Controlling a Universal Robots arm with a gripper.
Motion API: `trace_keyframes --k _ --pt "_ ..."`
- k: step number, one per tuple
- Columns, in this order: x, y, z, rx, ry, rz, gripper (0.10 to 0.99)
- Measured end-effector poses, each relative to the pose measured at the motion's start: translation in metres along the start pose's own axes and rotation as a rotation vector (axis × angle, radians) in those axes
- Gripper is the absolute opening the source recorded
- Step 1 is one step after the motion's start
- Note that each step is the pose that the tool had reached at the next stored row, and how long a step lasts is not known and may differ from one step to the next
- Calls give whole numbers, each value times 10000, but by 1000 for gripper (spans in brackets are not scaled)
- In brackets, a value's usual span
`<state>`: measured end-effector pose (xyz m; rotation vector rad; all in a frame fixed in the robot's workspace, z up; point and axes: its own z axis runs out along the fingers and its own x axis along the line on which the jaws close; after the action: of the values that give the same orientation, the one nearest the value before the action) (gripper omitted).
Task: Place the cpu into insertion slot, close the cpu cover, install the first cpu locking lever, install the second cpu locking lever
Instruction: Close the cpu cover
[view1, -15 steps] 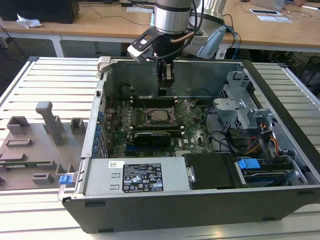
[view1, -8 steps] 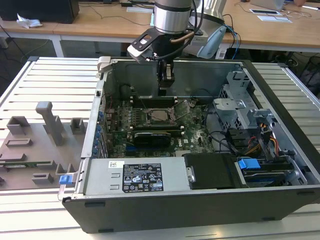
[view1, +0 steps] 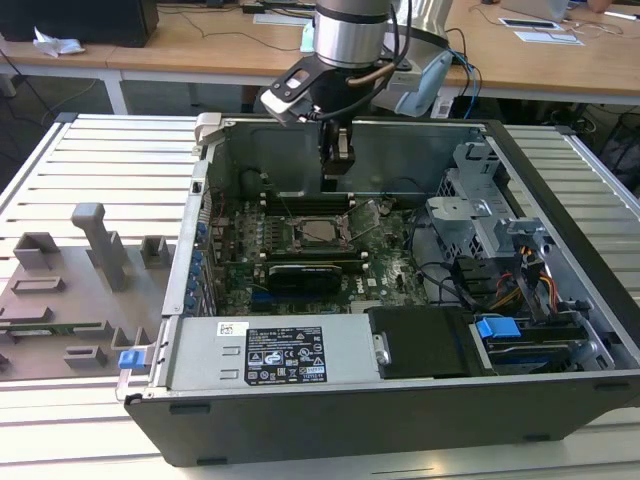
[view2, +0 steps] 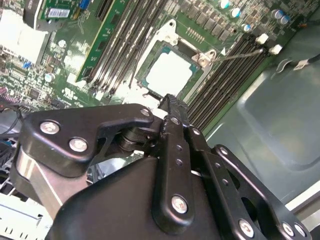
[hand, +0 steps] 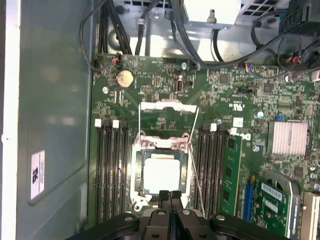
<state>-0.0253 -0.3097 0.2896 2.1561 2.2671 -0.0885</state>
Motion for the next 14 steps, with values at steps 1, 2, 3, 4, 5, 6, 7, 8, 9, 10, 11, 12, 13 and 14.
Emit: trace_keyframes --k 1,2,3,4,5,6,7,8,9,10,11,12,13,14 --pt "-2 34 -1 1 1 -2 106" --pt "-3 61 -1 2 1 -1 106" --pt "-6 121 -3 4 1 -2 106" --pt "-10 195 -6 9 2 0 106" --pt "-16 331 -9 13 3 -2 106" --pt "-20 414 -12 14 2 -2 106" --pt "-23 459 -13 15 2 0 106" --pt "-25 507 -15 15 1 -2 106" --pt "-27 566 -17 17 2 -1 106" --pt "-31 627 -19 18 1 -1 106" --pt "-33 663 -20 19 1 -1 106" --pt "-35 709 -21 19 2 -2 106" --pt "-37 757 -23 19 2 -1 106" --pt "-39 799 -24 20 2 -2 106"
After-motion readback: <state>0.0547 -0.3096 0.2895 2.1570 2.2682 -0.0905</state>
